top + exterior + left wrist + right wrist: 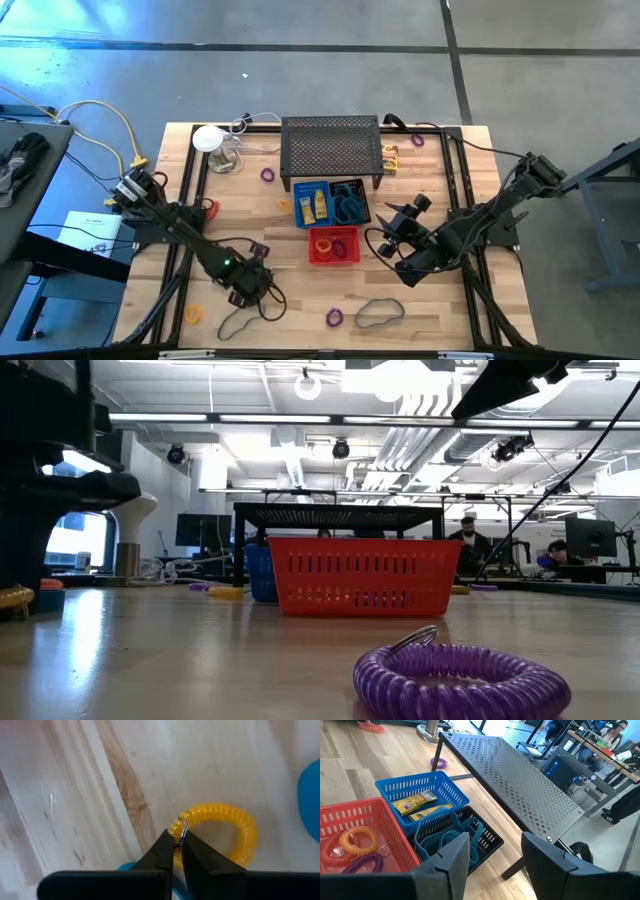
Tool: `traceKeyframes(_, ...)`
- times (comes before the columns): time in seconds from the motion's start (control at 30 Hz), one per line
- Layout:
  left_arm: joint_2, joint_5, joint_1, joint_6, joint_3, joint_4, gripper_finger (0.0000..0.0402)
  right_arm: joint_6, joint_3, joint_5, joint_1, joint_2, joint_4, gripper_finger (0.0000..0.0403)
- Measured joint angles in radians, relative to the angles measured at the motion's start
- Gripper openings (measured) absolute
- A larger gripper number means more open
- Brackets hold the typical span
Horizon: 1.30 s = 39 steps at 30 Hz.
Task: Pick & Place Office Desk Supplies
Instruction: Put the yellow spring keychain into the red bin
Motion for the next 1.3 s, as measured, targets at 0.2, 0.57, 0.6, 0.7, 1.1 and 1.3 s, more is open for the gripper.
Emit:
traceKeyframes(0.2, -0.025, -0.237, -0.003, 0.186, 0.042, 0.007, 0.0012, -0.003, 0.0, 0.0, 0.0, 0.0, 0.009, 0.0168)
traceKeyframes(0.57, -0.113, -0.655, 0.048, 0.377, 0.044, 0.424, 0.001, -0.026, 0.0, -0.003, 0.0, 0.0, 0.027, 0.0168)
traceKeyframes(0.6, -0.113, -0.647, 0.066, 0.358, 0.044, 0.503, 0.001, -0.026, 0.0, -0.003, 0.0, 0.0, 0.027, 0.0168)
traceKeyframes(0.7, -0.097, -0.586, 0.137, 0.27, 0.046, 0.697, 0.001, -0.026, 0.0, -0.003, 0.0, 0.0, 0.03, 0.0168)
traceKeyframes(1.1, 0.029, -0.281, 0.357, 0.003, 0.046, 0.813, 0.001, -0.052, 0.0, -0.004, 0.0, 0.0, 0.042, 0.0168)
traceKeyframes(1.3, 0.131, -0.235, 0.351, 0.11, 0.046, 0.937, 0.0015, -0.053, 0.0, -0.011, 0.0, 0.0, 0.043, 0.0168)
